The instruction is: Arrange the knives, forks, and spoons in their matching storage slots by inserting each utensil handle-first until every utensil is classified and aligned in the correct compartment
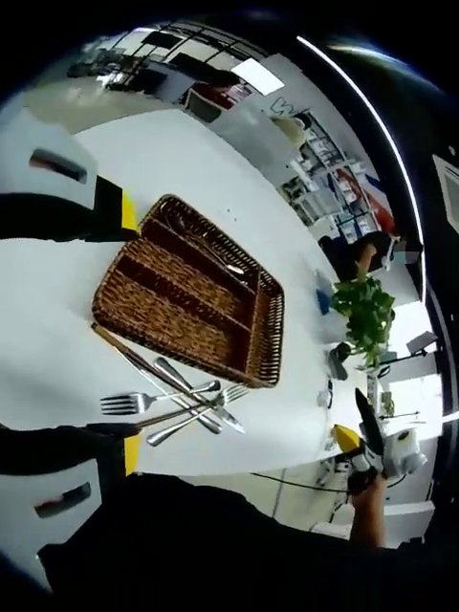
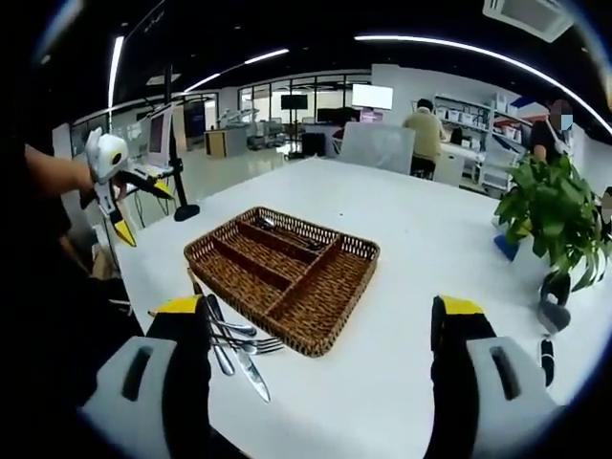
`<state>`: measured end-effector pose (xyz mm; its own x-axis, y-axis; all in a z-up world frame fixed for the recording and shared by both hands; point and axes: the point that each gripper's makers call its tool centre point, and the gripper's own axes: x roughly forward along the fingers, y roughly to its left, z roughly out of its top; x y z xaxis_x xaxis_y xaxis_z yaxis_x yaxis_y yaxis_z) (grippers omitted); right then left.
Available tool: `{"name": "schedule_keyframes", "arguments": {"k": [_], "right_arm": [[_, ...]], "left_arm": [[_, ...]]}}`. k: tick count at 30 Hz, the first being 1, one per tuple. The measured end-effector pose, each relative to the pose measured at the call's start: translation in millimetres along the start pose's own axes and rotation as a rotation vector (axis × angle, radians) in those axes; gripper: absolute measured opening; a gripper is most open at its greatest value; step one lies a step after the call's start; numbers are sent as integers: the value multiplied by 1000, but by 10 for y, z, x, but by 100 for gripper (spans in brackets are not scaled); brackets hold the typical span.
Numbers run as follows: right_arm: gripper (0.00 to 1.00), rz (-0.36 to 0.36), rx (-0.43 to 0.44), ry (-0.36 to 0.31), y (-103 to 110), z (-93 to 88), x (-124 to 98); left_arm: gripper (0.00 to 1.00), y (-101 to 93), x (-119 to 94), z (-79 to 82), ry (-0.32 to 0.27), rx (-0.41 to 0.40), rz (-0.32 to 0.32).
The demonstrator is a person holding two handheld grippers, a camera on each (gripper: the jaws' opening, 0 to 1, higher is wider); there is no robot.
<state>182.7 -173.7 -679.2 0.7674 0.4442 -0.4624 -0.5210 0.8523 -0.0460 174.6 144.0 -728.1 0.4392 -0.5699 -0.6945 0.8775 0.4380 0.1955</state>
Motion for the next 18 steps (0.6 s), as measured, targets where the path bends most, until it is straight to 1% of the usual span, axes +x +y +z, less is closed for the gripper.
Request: {"name": "schedule_keyframes", "arguments": {"k": [2, 4, 6, 9, 14, 18], "right_arm": [[100, 11, 10, 1, 31, -10, 7], [100, 21, 15, 18, 59, -45, 17], [100, 35, 14, 42, 97, -88, 21], [100, 46, 15, 47, 130, -97, 17], [100, 39, 4, 43, 116, -82, 4], [100, 32, 1, 39, 105, -76, -13]], "left_arm": [[77, -15, 57, -78, 15, 0, -15], [73, -31, 102, -161, 41, 9, -26], [70, -98, 89, -173, 63, 26, -50], [69, -174, 141, -209, 87, 49, -71], [69, -214, 239, -253, 97, 50, -91], [65, -226, 287, -293, 106, 41, -94]]}}
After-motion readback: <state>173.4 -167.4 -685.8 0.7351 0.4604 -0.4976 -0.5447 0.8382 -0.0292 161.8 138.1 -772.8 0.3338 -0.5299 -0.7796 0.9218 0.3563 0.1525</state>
